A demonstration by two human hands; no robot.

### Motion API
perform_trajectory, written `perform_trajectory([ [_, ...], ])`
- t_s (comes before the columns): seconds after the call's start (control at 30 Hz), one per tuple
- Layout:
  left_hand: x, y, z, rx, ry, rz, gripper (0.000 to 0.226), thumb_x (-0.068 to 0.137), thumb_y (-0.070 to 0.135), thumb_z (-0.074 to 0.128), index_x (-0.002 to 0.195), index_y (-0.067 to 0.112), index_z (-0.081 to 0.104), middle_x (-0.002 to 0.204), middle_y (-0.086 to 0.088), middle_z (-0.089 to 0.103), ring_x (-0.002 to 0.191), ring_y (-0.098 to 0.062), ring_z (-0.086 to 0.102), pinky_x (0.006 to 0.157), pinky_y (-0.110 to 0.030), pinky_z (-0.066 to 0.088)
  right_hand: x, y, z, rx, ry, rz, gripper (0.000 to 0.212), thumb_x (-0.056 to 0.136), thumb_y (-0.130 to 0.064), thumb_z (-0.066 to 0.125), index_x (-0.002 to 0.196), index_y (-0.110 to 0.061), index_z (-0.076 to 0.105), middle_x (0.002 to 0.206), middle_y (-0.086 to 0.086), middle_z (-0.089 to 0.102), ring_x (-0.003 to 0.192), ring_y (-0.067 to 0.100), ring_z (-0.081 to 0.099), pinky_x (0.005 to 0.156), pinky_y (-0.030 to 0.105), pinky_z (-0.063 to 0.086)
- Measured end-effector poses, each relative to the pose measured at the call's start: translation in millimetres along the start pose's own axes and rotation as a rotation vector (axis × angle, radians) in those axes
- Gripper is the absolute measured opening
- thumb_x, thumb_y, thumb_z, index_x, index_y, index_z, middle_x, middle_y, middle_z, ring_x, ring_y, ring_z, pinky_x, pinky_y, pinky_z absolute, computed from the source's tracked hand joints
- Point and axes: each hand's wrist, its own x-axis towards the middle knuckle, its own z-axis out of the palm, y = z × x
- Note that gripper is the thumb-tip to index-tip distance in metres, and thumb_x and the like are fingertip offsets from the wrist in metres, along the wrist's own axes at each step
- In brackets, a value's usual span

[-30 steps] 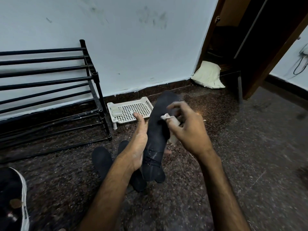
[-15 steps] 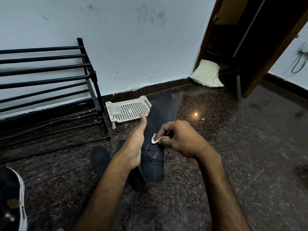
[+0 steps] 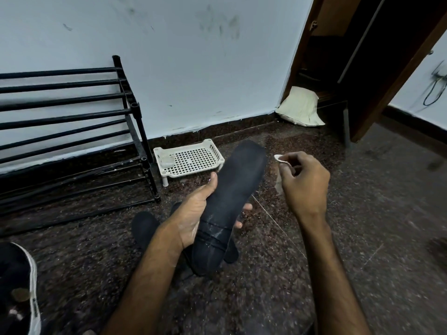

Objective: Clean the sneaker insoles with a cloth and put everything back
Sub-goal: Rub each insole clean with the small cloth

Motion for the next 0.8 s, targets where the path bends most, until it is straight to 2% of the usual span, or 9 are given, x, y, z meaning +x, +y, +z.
perform_trajectory([
  [0.1,4,3,-8,-0.153,0.029,0.060,0.063,0.095,0.054,0.038,0.126,0.006,0.065,0.126,-0.025,0.064,0.107,-0.038,0.067,0.072,-0.049,0.059,-5,-2,4,0.209,-0.080,0.098,0.010,0.089,-0.013,0.068,0.098,-0.013,0.073,0.089,-0.005,0.070,0.072,-0.003,0.061,0.057,0.001,0.041],
  [0.17,6,5,-13,-0.239,0.062,0.133,0.067,0.098,0.058,0.032,0.137,0.008,0.054,0.134,-0.024,0.059,0.118,-0.039,0.059,0.085,-0.053,0.052,-9,-7,13,0.340,-0.138,0.143,0.007,0.087,-0.015,0.071,0.094,-0.016,0.073,0.083,-0.008,0.070,0.070,0.002,0.063,0.058,0.008,0.046],
  [0.27,8,9,-19,-0.310,0.092,0.236,0.078,0.094,0.064,0.034,0.143,0.005,0.049,0.140,-0.023,0.054,0.125,-0.035,0.055,0.093,-0.047,0.049,-17,-20,25,0.497,-0.211,0.193,0.013,0.086,-0.015,0.072,0.099,-0.017,0.070,0.081,-0.008,0.068,0.073,0.005,0.065,0.063,0.023,0.054],
  [0.37,9,8,-18,-0.372,0.144,0.323,0.080,0.087,0.069,0.039,0.129,0.005,0.064,0.133,-0.020,0.060,0.111,-0.030,0.060,0.085,-0.040,0.055,-25,-37,28,0.458,-0.289,0.035,0.014,0.087,-0.017,0.073,0.100,-0.020,0.069,0.085,-0.007,0.069,0.073,-0.001,0.064,0.062,0.016,0.052],
  [0.43,9,9,-16,-0.401,0.172,0.339,0.081,0.087,0.071,0.038,0.123,0.003,0.065,0.127,-0.019,0.060,0.109,-0.033,0.058,0.094,-0.044,0.048,-32,-51,32,0.379,-0.378,-0.108,0.012,0.087,-0.016,0.073,0.098,-0.019,0.070,0.089,-0.007,0.070,0.076,-0.001,0.064,0.066,0.013,0.052],
  [0.5,9,10,-14,-0.410,0.221,0.357,0.082,0.089,0.071,0.035,0.122,0.001,0.065,0.124,-0.020,0.061,0.112,-0.033,0.059,0.101,-0.044,0.049,-41,-60,43,0.212,-0.458,-0.252,0.010,0.086,-0.015,0.073,0.096,-0.017,0.071,0.093,-0.006,0.069,0.082,0.003,0.063,0.078,0.021,0.054],
  [0.57,10,12,-13,-0.418,0.288,0.388,0.084,0.096,0.068,0.027,0.109,-0.001,0.073,0.110,-0.019,0.069,0.095,-0.029,0.069,0.082,-0.036,0.060,-51,-64,56,0.083,-0.526,-0.324,0.010,0.087,-0.018,0.070,0.097,-0.017,0.071,0.098,-0.003,0.067,0.090,0.012,0.063,0.088,0.032,0.052],
  [0.67,9,14,-11,-0.400,0.302,0.398,0.090,0.099,0.066,0.019,0.085,-0.001,0.078,0.088,-0.016,0.075,0.073,-0.024,0.074,0.061,-0.031,0.061,-57,-62,65,0.077,-0.552,-0.303,0.015,0.087,-0.019,0.069,0.101,-0.018,0.073,0.103,-0.001,0.068,0.096,0.018,0.064,0.090,0.039,0.051],
  [0.8,8,16,-8,-0.400,0.262,0.385,0.087,0.098,0.066,0.018,0.097,-0.002,0.071,0.086,-0.017,0.075,0.073,-0.025,0.075,0.058,-0.036,0.061,-52,-60,61,0.121,-0.447,-0.196,0.015,0.087,-0.019,0.070,0.100,-0.018,0.075,0.101,-0.001,0.066,0.093,0.013,0.063,0.091,0.029,0.049],
])
